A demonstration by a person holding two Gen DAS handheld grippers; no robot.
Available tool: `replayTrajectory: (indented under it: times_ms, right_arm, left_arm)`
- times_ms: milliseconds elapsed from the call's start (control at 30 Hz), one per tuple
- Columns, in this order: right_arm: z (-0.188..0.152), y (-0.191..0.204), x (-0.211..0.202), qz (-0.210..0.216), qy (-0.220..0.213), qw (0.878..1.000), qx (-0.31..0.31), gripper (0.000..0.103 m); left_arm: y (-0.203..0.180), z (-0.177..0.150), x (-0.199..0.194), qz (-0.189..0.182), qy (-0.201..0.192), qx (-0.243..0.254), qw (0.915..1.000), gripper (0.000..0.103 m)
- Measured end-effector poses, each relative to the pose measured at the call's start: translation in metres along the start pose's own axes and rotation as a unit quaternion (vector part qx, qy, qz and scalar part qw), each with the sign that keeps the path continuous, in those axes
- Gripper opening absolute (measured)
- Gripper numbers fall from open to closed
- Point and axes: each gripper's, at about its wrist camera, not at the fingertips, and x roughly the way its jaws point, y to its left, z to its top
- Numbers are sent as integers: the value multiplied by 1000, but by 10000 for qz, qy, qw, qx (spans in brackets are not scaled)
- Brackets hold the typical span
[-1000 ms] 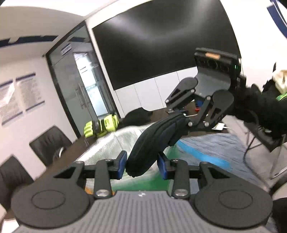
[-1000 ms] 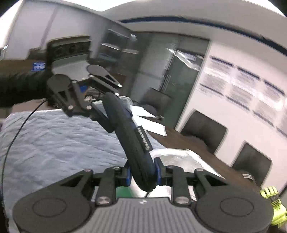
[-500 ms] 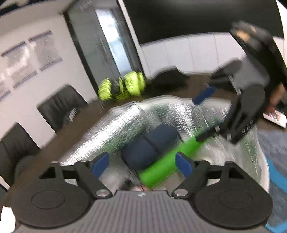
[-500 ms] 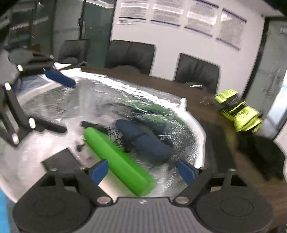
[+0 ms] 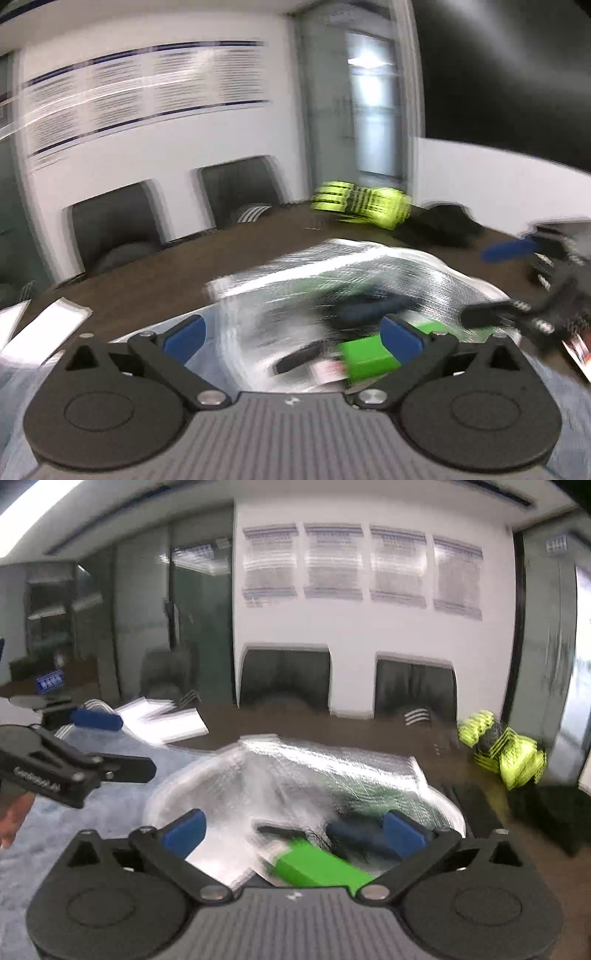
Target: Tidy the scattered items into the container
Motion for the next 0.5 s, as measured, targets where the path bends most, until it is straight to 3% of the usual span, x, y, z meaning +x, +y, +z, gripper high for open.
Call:
replayTrajectory:
  times_ms: [133, 233, 367, 500]
  right_arm:
    - [1, 60, -39, 447, -665, 9965, -225, 103]
    - [-21, 99, -56, 727, -1110, 9911, -70, 103]
    - [-65, 144, -45, 1109, -1118, 9872, 254, 103]
    - [-108, 189, 6, 921, -431, 9942, 341, 103]
  left_arm:
    - [28, -23, -77, 115, -705, -115, 9974, 103]
    - [46, -69, -124, 416, -996, -322, 9936, 103]
    - [71, -145, -154, 948, -793, -833, 9888, 103]
    - [105, -208, -152, 1825, -165, -1918, 9642, 103]
